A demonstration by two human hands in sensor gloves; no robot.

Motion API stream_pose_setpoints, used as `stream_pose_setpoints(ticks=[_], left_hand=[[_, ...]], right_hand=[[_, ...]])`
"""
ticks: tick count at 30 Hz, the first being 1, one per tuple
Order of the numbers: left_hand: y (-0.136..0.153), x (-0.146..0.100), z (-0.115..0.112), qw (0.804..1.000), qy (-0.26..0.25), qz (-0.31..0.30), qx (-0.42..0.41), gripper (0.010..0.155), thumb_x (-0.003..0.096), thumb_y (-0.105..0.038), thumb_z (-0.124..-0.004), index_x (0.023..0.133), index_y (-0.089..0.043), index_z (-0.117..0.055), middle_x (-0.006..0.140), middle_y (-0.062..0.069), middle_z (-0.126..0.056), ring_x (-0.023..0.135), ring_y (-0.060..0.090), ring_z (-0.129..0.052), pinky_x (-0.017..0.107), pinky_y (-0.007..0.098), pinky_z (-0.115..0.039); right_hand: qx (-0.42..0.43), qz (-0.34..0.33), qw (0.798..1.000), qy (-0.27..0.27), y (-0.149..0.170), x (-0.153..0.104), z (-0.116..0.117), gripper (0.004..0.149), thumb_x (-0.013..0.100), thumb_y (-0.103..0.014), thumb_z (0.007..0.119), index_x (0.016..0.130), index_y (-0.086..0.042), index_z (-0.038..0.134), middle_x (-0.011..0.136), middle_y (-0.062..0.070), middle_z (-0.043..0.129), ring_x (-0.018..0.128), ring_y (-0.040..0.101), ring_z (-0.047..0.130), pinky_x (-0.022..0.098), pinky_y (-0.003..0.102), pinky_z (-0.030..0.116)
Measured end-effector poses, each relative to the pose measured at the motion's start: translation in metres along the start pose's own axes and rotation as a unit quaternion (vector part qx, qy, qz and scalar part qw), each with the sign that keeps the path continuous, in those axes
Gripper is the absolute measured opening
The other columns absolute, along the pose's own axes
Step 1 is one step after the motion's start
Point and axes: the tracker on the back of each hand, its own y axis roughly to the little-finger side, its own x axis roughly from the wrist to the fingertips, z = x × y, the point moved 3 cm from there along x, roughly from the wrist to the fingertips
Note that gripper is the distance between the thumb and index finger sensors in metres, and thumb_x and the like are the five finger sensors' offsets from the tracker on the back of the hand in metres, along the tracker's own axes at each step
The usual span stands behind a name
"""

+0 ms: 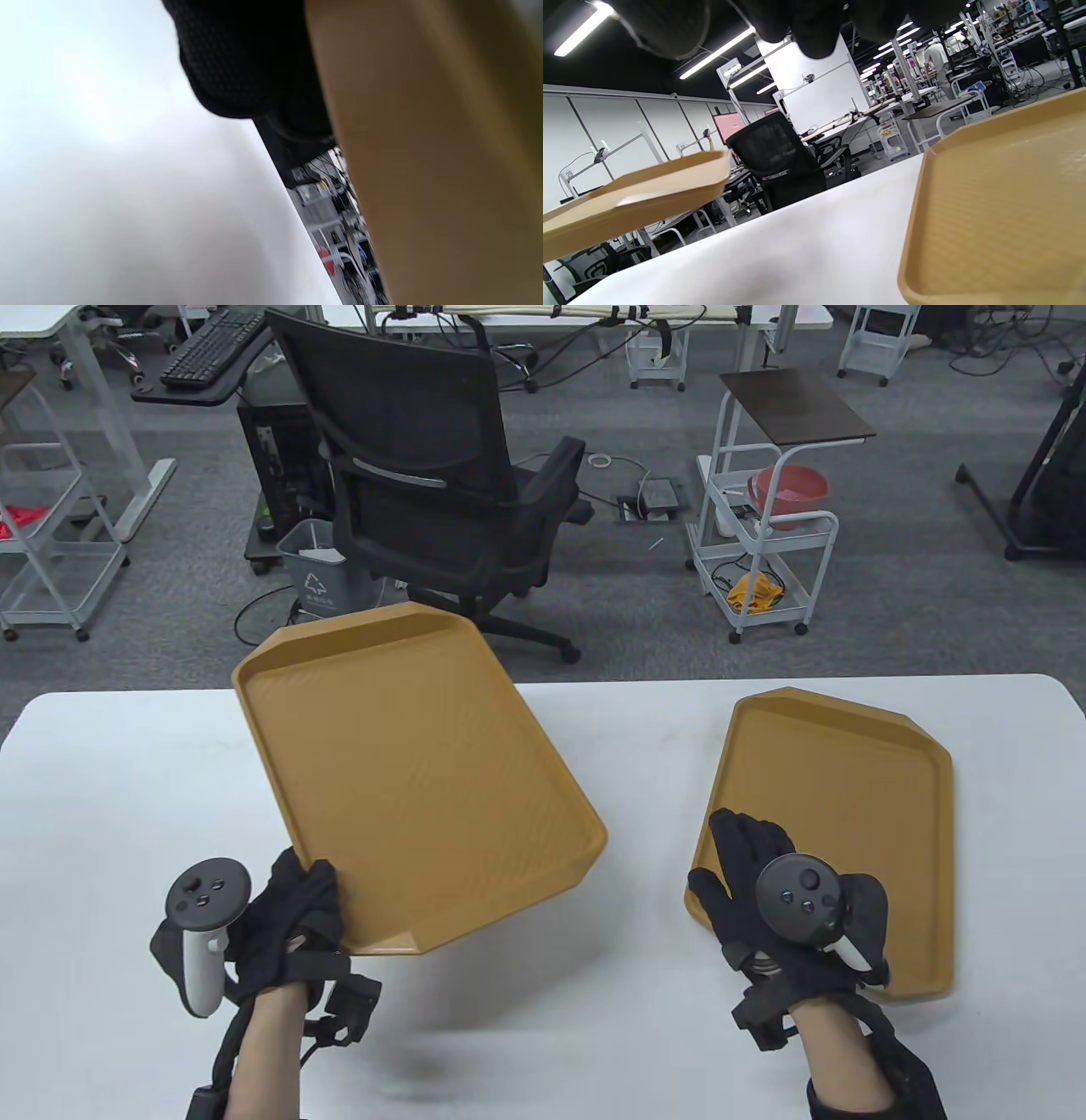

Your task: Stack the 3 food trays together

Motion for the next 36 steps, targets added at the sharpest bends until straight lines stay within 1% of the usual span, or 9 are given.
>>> stream_pose_setpoints(ticks=[7,12,16,19,26,29,32,35,36], left_hand=[[-0.024,-0.001,-0.051,0.993,0.1,-0.055,-0.019,0.061,0.0571,-0.042,-0.063,0.106,-0.01,-0.043,0.088,-0.008,-0.08,0.05,0.001,-0.109,0.043,0.022,-0.097],[-0.028,-0.007,-0.07,0.987,0.147,-0.06,-0.027,0.061,0.057,-0.041,-0.062,0.106,-0.009,-0.043,0.089,-0.007,-0.08,0.05,0.002,-0.109,0.043,0.023,-0.097],[-0.027,-0.008,-0.073,0.988,0.143,-0.059,-0.009,0.062,0.0567,-0.04,-0.062,0.106,-0.008,-0.043,0.088,-0.007,-0.08,0.05,0.002,-0.109,0.043,0.023,-0.097],[-0.025,-0.008,-0.073,0.989,0.134,-0.059,0.005,0.062,0.0564,-0.04,-0.063,0.105,-0.008,-0.044,0.087,-0.006,-0.081,0.049,0.002,-0.109,0.042,0.023,-0.097],[-0.021,-0.004,-0.075,0.988,0.142,-0.063,0.016,0.063,0.0561,-0.041,-0.063,0.106,-0.008,-0.043,0.088,-0.005,-0.081,0.05,0.002,-0.109,0.044,0.024,-0.095],[-0.022,-0.004,-0.073,0.986,0.135,-0.084,0.041,0.067,0.0555,-0.047,-0.061,0.107,-0.008,-0.043,0.09,-0.003,-0.081,0.054,0.004,-0.108,0.046,0.026,-0.094],[-0.03,-0.009,-0.062,0.983,0.083,-0.107,0.12,0.071,0.0535,-0.056,-0.06,0.109,-0.016,-0.045,0.095,-0.001,-0.078,0.063,0.011,-0.106,0.052,0.033,-0.091],[-0.045,-0.019,-0.048,0.964,0.007,-0.14,0.227,0.071,0.0524,-0.06,-0.06,0.111,-0.022,-0.046,0.101,-0.001,-0.074,0.074,0.016,-0.102,0.059,0.037,-0.087],[-0.055,-0.027,-0.04,0.942,-0.043,-0.158,0.294,0.071,0.0521,-0.06,-0.06,0.111,-0.023,-0.046,0.104,-0.001,-0.072,0.079,0.017,-0.1,0.062,0.039,-0.086]], right_hand=[[0.091,0.054,0.994,-0.025,0.022,0.002,0.004,0.078,0.057,-0.055,0.059,0.114,-0.012,0.027,0.114,0.03,0.044,0.098,0.06,0.06,0.067,0.064,0.063],[0.253,0.114,0.955,-0.1,0.037,0.006,0.033,0.081,0.058,-0.056,0.059,0.112,-0.005,0.027,0.101,0.033,0.067,0.07,0.042,0.096,0.048,0.043,0.086],[0.251,0.146,0.954,-0.079,0.041,0.006,0.044,0.079,0.057,-0.052,0.065,0.11,-0.002,0.035,0.084,0.022,0.085,0.043,0.019,0.106,0.03,0.028,0.09],[0.273,0.173,0.943,-0.078,0.044,0.006,0.052,0.071,0.056,-0.045,0.071,0.107,-0.002,0.045,0.067,0.014,0.091,0.032,0.014,0.105,0.022,0.025,0.089],[0.306,0.179,0.933,-0.067,0.05,0.007,0.055,0.054,0.057,-0.035,0.067,0.101,-0.008,0.056,0.061,0.01,0.092,0.028,0.011,0.104,0.019,0.024,0.089],[0.328,0.176,0.927,-0.049,0.054,0.007,0.051,0.052,0.056,-0.033,0.067,0.1,-0.007,0.058,0.059,0.011,0.093,0.027,0.012,0.105,0.018,0.024,0.09],[0.338,0.173,0.925,-0.031,0.059,0.007,0.042,0.051,0.056,-0.032,0.067,0.1,-0.006,0.06,0.059,0.013,0.093,0.026,0.014,0.105,0.018,0.025,0.091],[0.313,0.167,0.935,-0.006,0.063,0.006,0.031,0.051,0.056,-0.032,0.068,0.1,-0.006,0.06,0.059,0.013,0.093,0.026,0.015,0.105,0.018,0.025,0.091],[0.299,0.167,0.939,0.007,0.064,0.005,0.025,0.051,0.056,-0.032,0.068,0.1,-0.006,0.06,0.059,0.013,0.093,0.026,0.015,0.105,0.018,0.025,0.091]])
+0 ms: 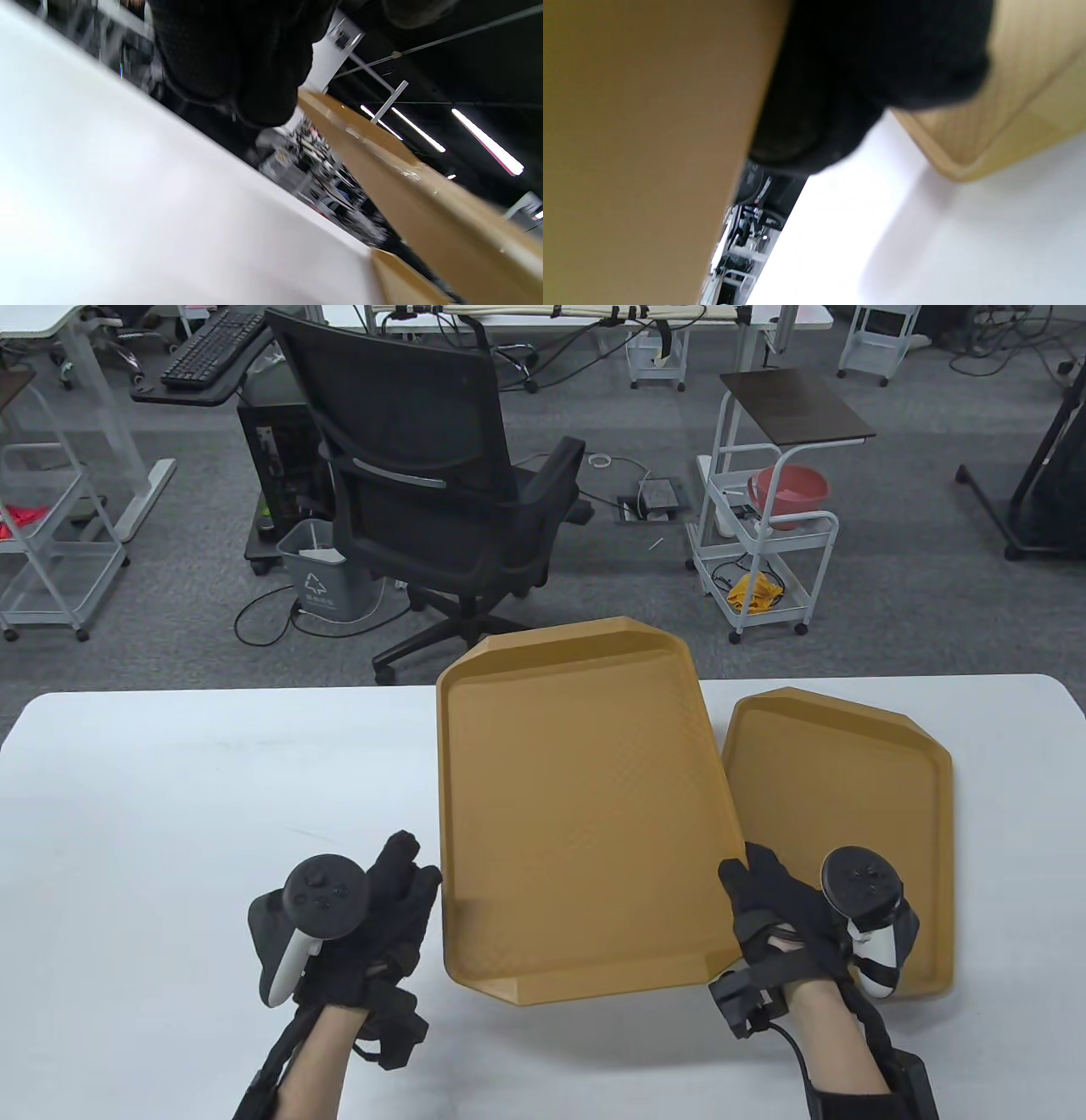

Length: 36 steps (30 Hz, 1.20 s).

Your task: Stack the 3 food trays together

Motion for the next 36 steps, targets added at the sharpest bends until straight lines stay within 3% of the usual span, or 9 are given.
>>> stream_pose_setpoints(ticks=[3,6,8,14,21,28,36], left_hand=[[-0.012,-0.01,0.02,0.979,-0.081,0.003,0.187,0.072,0.051,-0.063,-0.06,0.112,-0.028,-0.045,0.112,0.0,-0.064,0.095,0.022,-0.09,0.072,0.046,-0.077],[-0.016,-0.017,0.028,0.952,-0.091,0.033,0.29,0.079,0.0501,-0.069,-0.057,0.116,-0.031,-0.033,0.124,0.002,-0.043,0.117,0.033,-0.058,0.082,0.062,-0.052],[-0.016,-0.018,0.031,0.957,-0.087,0.035,0.274,0.08,0.0499,-0.069,-0.056,0.116,-0.032,-0.03,0.126,0.0,-0.035,0.12,0.036,-0.045,0.082,0.065,-0.044],[-0.018,-0.018,0.029,0.967,-0.066,0.024,0.244,0.079,0.0504,-0.068,-0.057,0.116,-0.033,-0.031,0.126,0.0,-0.037,0.12,0.036,-0.047,0.083,0.064,-0.045],[-0.019,-0.016,0.024,0.972,-0.04,0.014,0.23,0.077,0.0514,-0.067,-0.058,0.116,-0.034,-0.033,0.125,0.0,-0.04,0.12,0.035,-0.05,0.083,0.063,-0.048],[-0.012,-0.013,0.02,0.973,-0.019,0.026,0.227,0.077,0.0514,-0.067,-0.057,0.116,-0.033,-0.032,0.125,0.0,-0.04,0.119,0.036,-0.049,0.083,0.063,-0.048],[-0.009,-0.009,0.015,0.974,-0.003,0.032,0.225,0.077,0.0513,-0.067,-0.057,0.116,-0.034,-0.031,0.125,0.0,-0.04,0.119,0.036,-0.05,0.083,0.063,-0.048]], right_hand=[[-0.024,-0.005,0.999,0.027,-0.002,-0.001,-0.011,0.051,0.056,-0.032,0.068,0.1,-0.006,0.06,0.059,0.014,0.093,0.026,0.016,0.105,0.018,0.025,0.091],[-0.057,-0.009,0.997,0.058,-0.005,-0.002,-0.024,0.051,0.056,-0.032,0.068,0.1,-0.006,0.061,0.059,0.014,0.094,0.026,0.016,0.106,0.018,0.026,0.091],[-0.08,-0.009,0.994,0.078,-0.007,-0.003,-0.032,0.051,0.056,-0.032,0.068,0.1,-0.007,0.061,0.059,0.014,0.094,0.026,0.016,0.106,0.018,0.026,0.091],[-0.172,0.0,0.972,0.158,-0.015,-0.005,-0.06,0.05,0.057,-0.032,0.069,0.1,-0.008,0.062,0.06,0.013,0.095,0.026,0.016,0.106,0.019,0.025,0.092],[-0.241,0.062,0.943,0.221,-0.018,0.004,-0.113,0.05,0.057,-0.032,0.068,0.101,-0.009,0.062,0.061,0.012,0.095,0.027,0.016,0.106,0.02,0.025,0.092],[-0.238,0.136,0.931,0.241,0.003,0.015,-0.146,0.051,0.057,-0.033,0.068,0.101,-0.01,0.061,0.063,0.012,0.094,0.028,0.016,0.106,0.021,0.025,0.091],[-0.211,0.187,0.933,0.222,0.029,0.024,-0.161,0.051,0.058,-0.033,0.068,0.103,-0.011,0.06,0.065,0.013,0.093,0.031,0.018,0.105,0.024,0.028,0.09]])
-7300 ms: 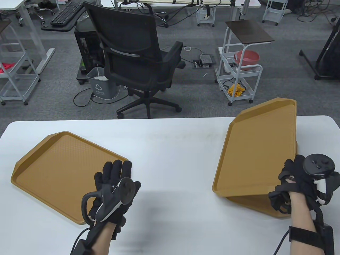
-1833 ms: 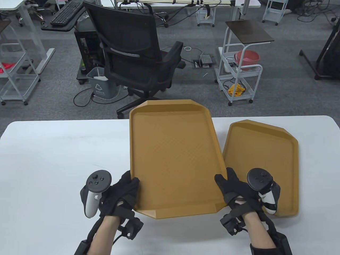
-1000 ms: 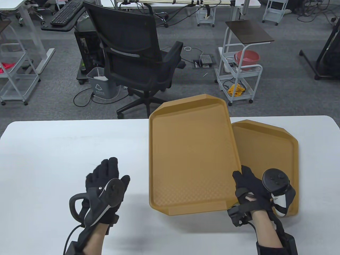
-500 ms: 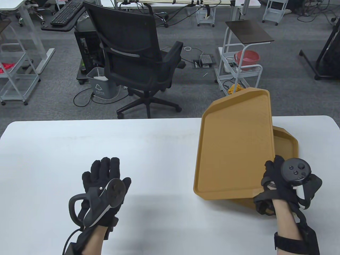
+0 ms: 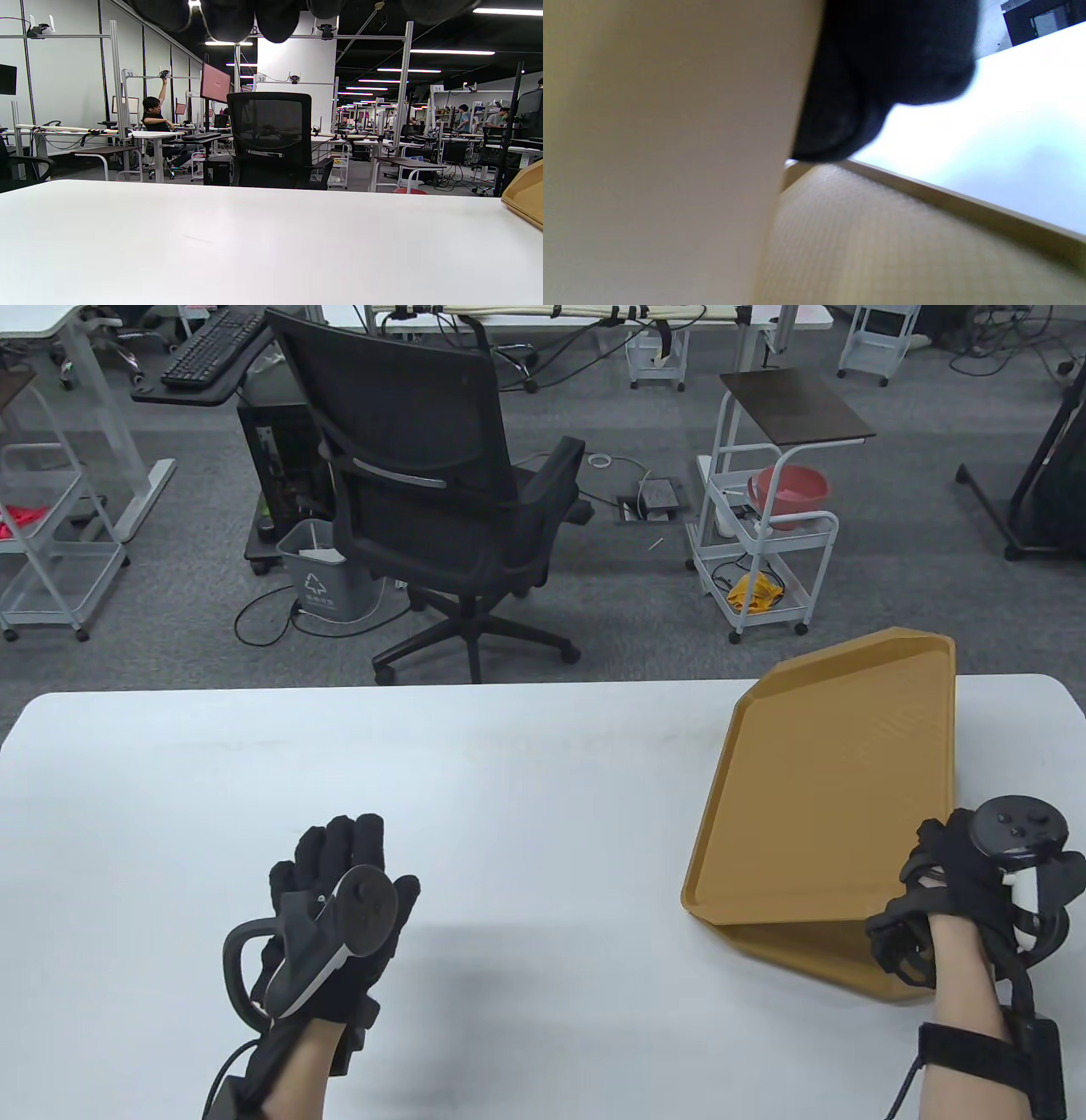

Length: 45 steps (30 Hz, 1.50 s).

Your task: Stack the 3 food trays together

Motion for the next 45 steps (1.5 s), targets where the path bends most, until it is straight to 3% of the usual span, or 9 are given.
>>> stream_pose_setpoints(ticks=[7,17,27,31,34,42,45], left_hand=[[0.0,0.0,-0.001,1.0,0.007,0.003,0.003,0.077,0.0514,-0.067,-0.057,0.116,-0.034,-0.031,0.125,0.0,-0.04,0.119,0.036,-0.05,0.083,0.063,-0.049],[-0.004,0.0,-0.002,1.0,0.015,-0.002,0.009,0.077,0.0514,-0.068,-0.056,0.116,-0.034,-0.031,0.125,0.0,-0.04,0.119,0.036,-0.05,0.083,0.062,-0.049],[-0.003,0.003,-0.007,0.999,0.03,0.003,0.013,0.077,0.0514,-0.068,-0.056,0.116,-0.034,-0.03,0.125,0.0,-0.04,0.119,0.036,-0.05,0.083,0.062,-0.049],[-0.002,0.002,-0.007,0.999,0.031,0.007,0.015,0.077,0.0514,-0.068,-0.056,0.116,-0.034,-0.031,0.125,0.0,-0.041,0.119,0.036,-0.05,0.083,0.062,-0.049],[-0.001,0.002,-0.006,0.999,0.033,0.008,0.014,0.077,0.0514,-0.067,-0.056,0.116,-0.034,-0.031,0.125,0.0,-0.041,0.119,0.036,-0.05,0.083,0.062,-0.049],[-0.004,0.001,-0.005,1.0,0.017,0.004,0.007,0.077,0.0513,-0.067,-0.057,0.116,-0.033,-0.032,0.125,-0.002,-0.043,0.119,0.032,-0.053,0.083,0.062,-0.048],[-0.007,0.0,-0.003,1.0,0.008,-0.002,0.008,0.077,0.0513,-0.067,-0.057,0.116,-0.034,-0.032,0.125,-0.003,-0.041,0.12,0.032,-0.051,0.083,0.062,-0.046]], right_hand=[[-0.049,0.01,0.999,0.003,0.003,0.006,0.003,0.053,0.058,-0.033,0.068,0.105,-0.013,0.057,0.068,0.012,0.093,0.034,0.018,0.104,0.027,0.029,0.088],[-0.217,0.04,0.975,0.025,0.015,0.013,0.018,0.057,0.058,-0.034,0.066,0.11,-0.016,0.05,0.079,0.011,0.09,0.045,0.019,0.1,0.037,0.03,0.086],[-0.203,0.115,0.972,-0.019,0.092,0.036,0.063,0.056,0.058,-0.037,0.066,0.111,-0.028,0.05,0.088,0.006,0.081,0.06,0.019,0.092,0.052,0.034,0.079],[-0.241,0.138,0.959,-0.056,0.115,0.039,0.081,0.053,0.058,-0.041,0.065,0.11,-0.04,0.051,0.098,0.005,0.066,0.073,0.019,0.081,0.062,0.037,0.071],[-0.206,0.14,0.963,-0.098,0.129,0.04,0.095,0.06,0.058,-0.044,0.062,0.113,-0.033,0.042,0.103,0.008,0.058,0.078,0.021,0.076,0.066,0.039,0.067],[-0.189,0.126,0.97,-0.085,0.125,0.038,0.094,0.059,0.058,-0.034,0.064,0.113,-0.028,0.045,0.107,0.004,0.058,0.081,0.02,0.076,0.069,0.038,0.067],[-0.193,0.095,0.973,-0.088,0.119,0.036,0.097,0.059,0.057,-0.031,0.066,0.112,-0.022,0.047,0.105,0.008,0.061,0.081,0.022,0.077,0.068,0.039,0.068]])
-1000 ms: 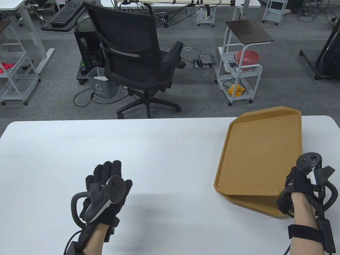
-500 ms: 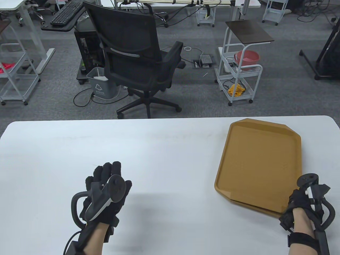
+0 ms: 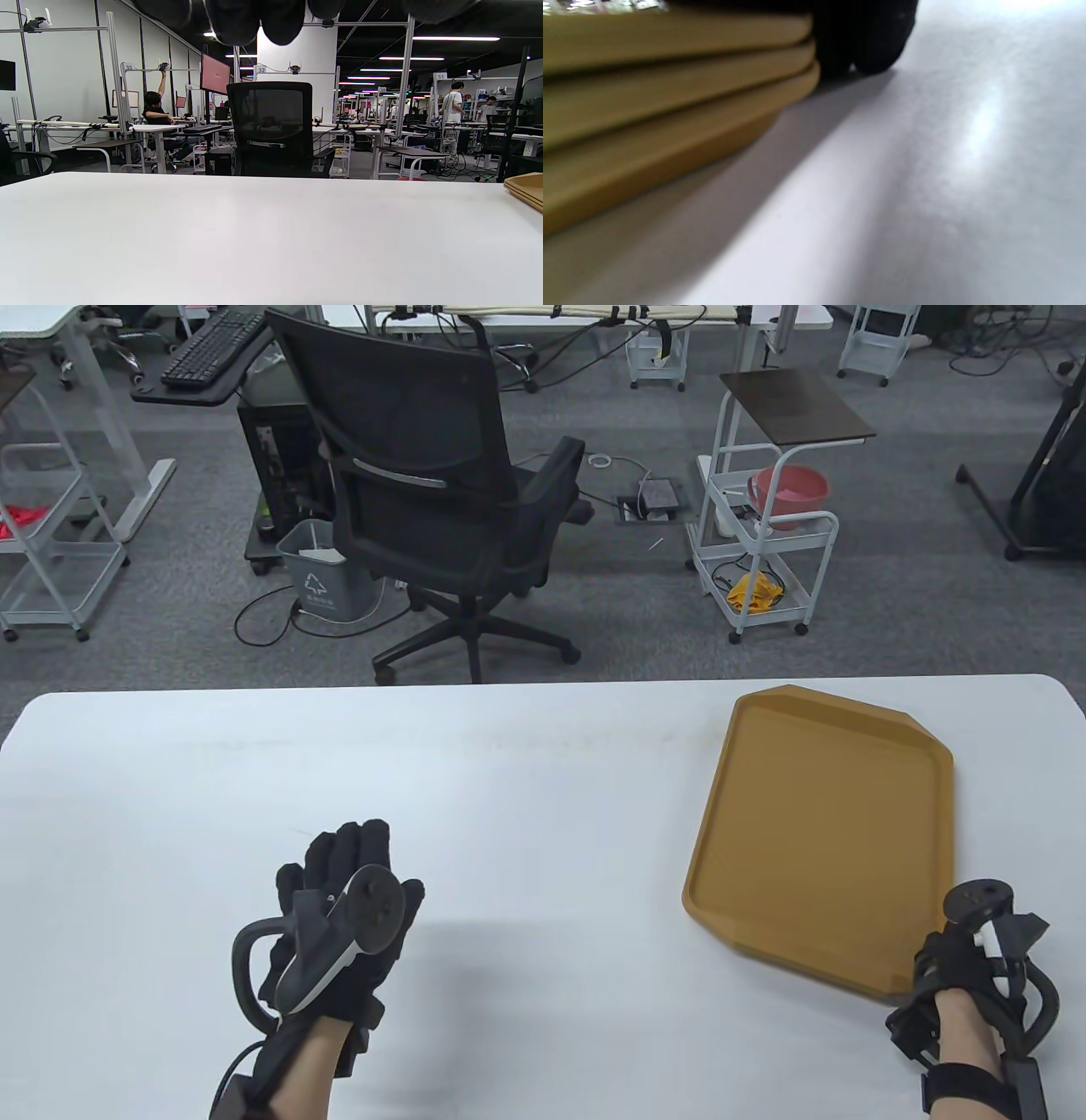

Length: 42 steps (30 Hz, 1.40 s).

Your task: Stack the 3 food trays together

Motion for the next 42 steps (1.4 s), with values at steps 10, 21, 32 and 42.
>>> stream_pose_setpoints(ticks=[10,21,32,42], left_hand=[[0.0,0.0,0.001,1.0,-0.007,-0.004,0.001,0.078,0.0512,-0.067,-0.057,0.116,-0.033,-0.03,0.126,-0.002,-0.037,0.121,0.033,-0.046,0.083,0.064,-0.04],[-0.002,0.0,-0.001,1.0,-0.001,-0.007,0.009,0.078,0.0511,-0.067,-0.057,0.116,-0.033,-0.03,0.126,-0.002,-0.036,0.121,0.034,-0.045,0.083,0.064,-0.04],[-0.002,-0.001,-0.001,1.0,-0.001,-0.01,0.008,0.078,0.0511,-0.067,-0.057,0.116,-0.033,-0.03,0.126,-0.002,-0.037,0.121,0.034,-0.046,0.083,0.064,-0.041],[0.001,0.0,-0.001,1.0,-0.003,-0.008,-0.001,0.078,0.0511,-0.067,-0.057,0.116,-0.034,-0.03,0.126,-0.002,-0.038,0.121,0.034,-0.047,0.083,0.064,-0.042]], right_hand=[[-0.06,-0.147,0.987,0.009,-0.064,-0.034,0.027,0.062,0.055,-0.03,0.065,0.11,-0.006,0.047,0.097,0.019,0.065,0.072,0.023,0.082,0.06,0.04,0.073],[-0.104,-0.301,0.948,-0.029,-0.157,-0.121,0.083,0.066,0.056,-0.034,0.064,0.107,0.002,0.046,0.091,0.024,0.067,0.067,0.022,0.083,0.054,0.039,0.076],[-0.18,-0.375,0.909,0.003,-0.208,-0.205,0.129,0.07,0.057,-0.043,0.055,0.106,0.005,0.043,0.09,0.024,0.066,0.064,0.023,0.082,0.052,0.039,0.075],[-0.145,-0.383,0.911,-0.051,-0.204,-0.194,0.103,0.068,0.056,-0.048,0.06,0.109,-0.007,0.047,0.098,0.021,0.068,0.074,0.03,0.086,0.057,0.044,0.076]])
